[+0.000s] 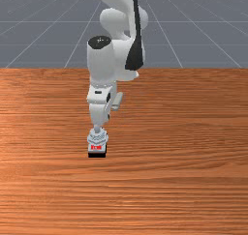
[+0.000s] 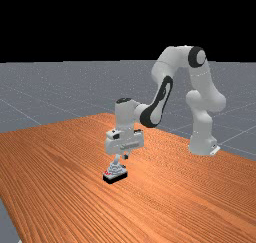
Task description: Turn on the trigger
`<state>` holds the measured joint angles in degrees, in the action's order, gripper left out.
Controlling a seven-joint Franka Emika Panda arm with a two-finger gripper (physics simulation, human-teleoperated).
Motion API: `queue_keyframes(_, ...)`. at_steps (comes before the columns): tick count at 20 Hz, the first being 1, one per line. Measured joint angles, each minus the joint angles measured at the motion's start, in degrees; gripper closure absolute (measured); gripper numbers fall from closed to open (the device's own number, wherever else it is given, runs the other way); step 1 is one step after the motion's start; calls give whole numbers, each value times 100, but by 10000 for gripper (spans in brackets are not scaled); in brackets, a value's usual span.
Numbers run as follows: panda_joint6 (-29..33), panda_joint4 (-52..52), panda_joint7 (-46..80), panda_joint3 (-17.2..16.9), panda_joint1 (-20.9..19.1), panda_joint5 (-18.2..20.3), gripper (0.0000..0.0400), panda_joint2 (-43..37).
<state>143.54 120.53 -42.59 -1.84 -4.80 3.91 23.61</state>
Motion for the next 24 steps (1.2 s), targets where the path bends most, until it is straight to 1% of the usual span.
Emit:
queue_keyframes(1,-17,-24,-211,7,-87,-11,400,12)
queue_keyframes(4,-45,-63,-523,49,-167,-24,400,34)
queue_keyframes(5,79,-5,-728,93,-212,-27,400,20)
queue_keyframes(6,-6,-52,-585,22,-120,-171,400,42)
queue_keyframes(7,-3,-47,-559,13,-105,-191,400,44)
queue_keyframes(8,-18,-61,-754,88,-199,-75,400,54)
queue_keyframes(9,5,-47,-567,15,-115,-182,400,50)
queue_keyframes(10,5,-57,-627,66,-168,-66,400,66)
queue_keyframes(12,259,65,-698,98,-189,-32,400,46)
queue_keyframes(13,289,84,-683,103,-178,-30,400,38)
queue_keyframes(15,206,52,-631,100,-143,-51,400,47)
queue_keyframes(16,136,46,-461,4,-40,-225,400,41)
queue_keyframes(17,-388,-166,-542,54,-95,-147,400,114)
queue_keyframes(18,-387,-70,-544,50,-95,-153,400,53)
queue_keyframes(19,-337,53,-551,48,-98,-153,400,-21)
queue_keyframes(20,175,426,-969,135,-190,-140,400,-202)
queue_keyframes(22,223,551,-946,126,-190,-132,400,-276)
queue_keyframes(23,549,703,-798,120,-192,-25,400,-326)
queue_keyframes(24,249,548,-465,18,-138,-35,400,-267)
